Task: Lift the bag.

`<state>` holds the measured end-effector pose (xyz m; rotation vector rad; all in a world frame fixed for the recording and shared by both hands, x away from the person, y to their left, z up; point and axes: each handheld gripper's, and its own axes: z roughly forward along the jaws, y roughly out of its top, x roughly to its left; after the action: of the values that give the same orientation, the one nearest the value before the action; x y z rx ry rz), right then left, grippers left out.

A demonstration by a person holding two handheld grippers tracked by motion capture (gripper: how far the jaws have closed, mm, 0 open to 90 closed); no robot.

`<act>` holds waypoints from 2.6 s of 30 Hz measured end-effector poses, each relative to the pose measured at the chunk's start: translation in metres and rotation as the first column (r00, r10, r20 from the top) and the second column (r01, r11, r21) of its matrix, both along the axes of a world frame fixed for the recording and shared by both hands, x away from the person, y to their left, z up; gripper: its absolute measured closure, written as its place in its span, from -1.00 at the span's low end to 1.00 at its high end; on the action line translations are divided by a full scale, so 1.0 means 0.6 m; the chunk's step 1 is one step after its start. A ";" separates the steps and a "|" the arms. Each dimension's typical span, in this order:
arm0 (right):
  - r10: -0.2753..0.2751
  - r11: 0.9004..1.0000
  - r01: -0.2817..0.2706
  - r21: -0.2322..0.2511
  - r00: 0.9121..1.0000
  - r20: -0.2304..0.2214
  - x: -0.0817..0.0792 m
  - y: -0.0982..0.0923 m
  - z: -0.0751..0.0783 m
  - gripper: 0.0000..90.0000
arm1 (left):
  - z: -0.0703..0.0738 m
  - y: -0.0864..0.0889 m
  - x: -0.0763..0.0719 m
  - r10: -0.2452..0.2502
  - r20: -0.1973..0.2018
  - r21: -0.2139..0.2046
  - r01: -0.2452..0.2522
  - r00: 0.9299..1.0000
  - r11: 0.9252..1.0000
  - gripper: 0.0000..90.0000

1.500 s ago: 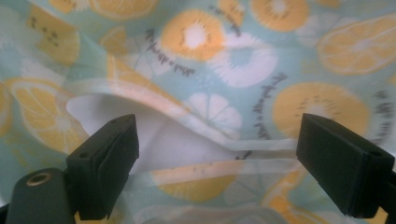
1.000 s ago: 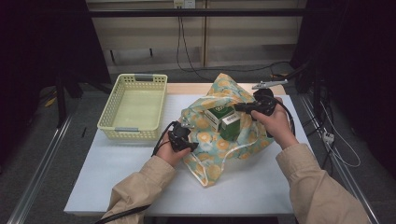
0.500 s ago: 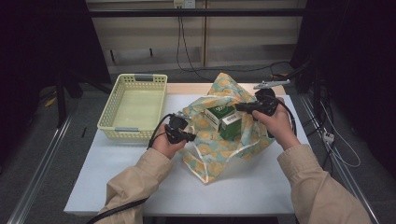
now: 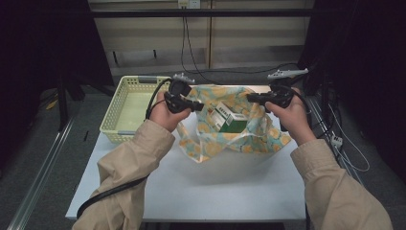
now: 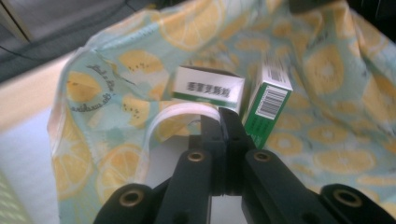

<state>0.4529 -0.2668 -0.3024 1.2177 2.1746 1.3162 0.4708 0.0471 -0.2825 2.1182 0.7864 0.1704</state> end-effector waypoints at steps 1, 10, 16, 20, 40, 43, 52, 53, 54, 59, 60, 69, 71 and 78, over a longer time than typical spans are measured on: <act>-0.004 1.000 0.004 -0.001 1.000 0.006 0.001 -0.001 0.006 1.00 | 0.011 -0.001 0.005 0.002 0.004 -0.005 -0.002 1.000 1.000 1.00; 0.005 1.000 -0.005 0.012 0.998 0.063 0.009 0.004 0.072 1.00 | 0.076 -0.001 0.031 0.013 0.041 -0.028 -0.012 0.999 1.000 1.00; 0.076 0.997 -0.076 0.010 0.996 0.045 0.003 0.037 0.051 1.00 | 0.039 0.017 0.014 -0.009 -0.013 -0.039 0.008 1.000 0.999 1.00; 0.116 0.993 -0.116 0.020 0.993 0.022 -0.004 0.063 0.027 1.00 | 0.012 0.036 -0.001 -0.006 -0.045 -0.053 0.003 0.999 0.999 1.00; 0.241 0.970 -0.238 0.051 0.969 -0.056 -0.062 0.124 -0.050 0.07 | -0.057 0.086 -0.074 -0.020 0.023 -0.062 0.022 1.000 0.998 -0.38; 0.240 0.970 -0.238 0.037 0.969 -0.050 -0.068 0.112 -0.052 -0.18 | -0.063 0.096 -0.080 -0.027 0.033 -0.086 0.030 0.999 0.996 -0.53; 0.232 0.973 -0.231 0.012 0.972 -0.049 -0.101 0.060 -0.070 -0.43 | -0.094 0.122 -0.112 -0.049 0.046 -0.100 0.053 0.998 0.994 -0.74; 0.224 0.975 -0.224 -0.002 0.973 -0.052 -0.105 0.055 -0.074 -0.45 | -0.097 0.125 -0.115 -0.058 0.046 -0.084 0.062 0.997 0.995 -0.76; 0.222 0.975 -0.223 -0.010 0.974 -0.051 -0.109 0.050 -0.078 -0.45 | -0.102 0.127 -0.118 -0.065 0.052 -0.076 0.069 0.997 0.995 -0.78; 0.212 0.977 -0.213 0.002 0.976 -0.044 -0.129 0.031 -0.098 -0.50 | -0.126 0.141 -0.130 -0.054 0.041 -0.089 0.058 0.998 0.994 -0.81; 0.208 0.978 -0.209 -0.004 0.977 -0.049 -0.132 0.028 -0.102 -0.51 | -0.132 0.146 -0.134 -0.051 0.046 -0.098 0.055 0.998 0.994 -0.81; 0.153 0.986 -0.156 -0.058 0.987 -0.048 -0.167 -0.002 -0.149 -0.56 | -0.183 0.169 -0.158 -0.052 0.026 -0.104 0.055 0.998 0.993 -0.84; 0.147 0.986 -0.150 -0.070 0.988 -0.047 -0.174 -0.004 -0.158 -0.56 | -0.196 0.173 -0.163 -0.049 0.018 -0.098 0.050 0.999 0.994 -0.84; 0.128 0.990 -0.130 -0.046 0.991 -0.048 -0.195 -0.022 -0.183 -0.57 | -0.221 0.194 -0.174 -0.039 0.006 -0.094 0.039 0.999 0.995 -0.84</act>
<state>0.3357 -0.2803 -0.4120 1.1145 2.3380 1.2879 0.3663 0.1638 -0.4153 2.0418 0.7359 0.1148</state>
